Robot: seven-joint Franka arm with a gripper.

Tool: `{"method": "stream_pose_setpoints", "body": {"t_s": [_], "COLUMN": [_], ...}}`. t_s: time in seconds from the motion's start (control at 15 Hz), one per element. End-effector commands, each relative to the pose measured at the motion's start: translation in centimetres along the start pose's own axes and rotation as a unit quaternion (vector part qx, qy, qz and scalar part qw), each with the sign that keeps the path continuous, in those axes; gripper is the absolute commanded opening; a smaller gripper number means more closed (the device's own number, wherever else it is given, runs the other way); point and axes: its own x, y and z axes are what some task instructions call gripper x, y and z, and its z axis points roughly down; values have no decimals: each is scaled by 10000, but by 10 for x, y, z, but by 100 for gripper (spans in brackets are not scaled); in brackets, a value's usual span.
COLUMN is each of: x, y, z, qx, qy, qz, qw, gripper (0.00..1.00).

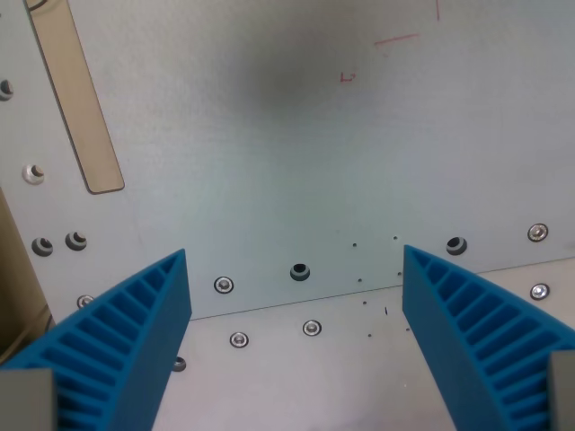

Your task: Rotate around base negative y

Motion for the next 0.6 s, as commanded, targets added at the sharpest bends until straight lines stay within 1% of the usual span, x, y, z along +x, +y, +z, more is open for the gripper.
{"method": "stream_pose_setpoints", "body": {"t_s": [0.07, 0.6], "x": [0, 0], "y": [0, 0], "z": [-3, -3], "qx": [13, 79], "qy": [89, 550], "qz": [1, 3], "qw": [10000, 9985], "gripper": [100, 100]}}
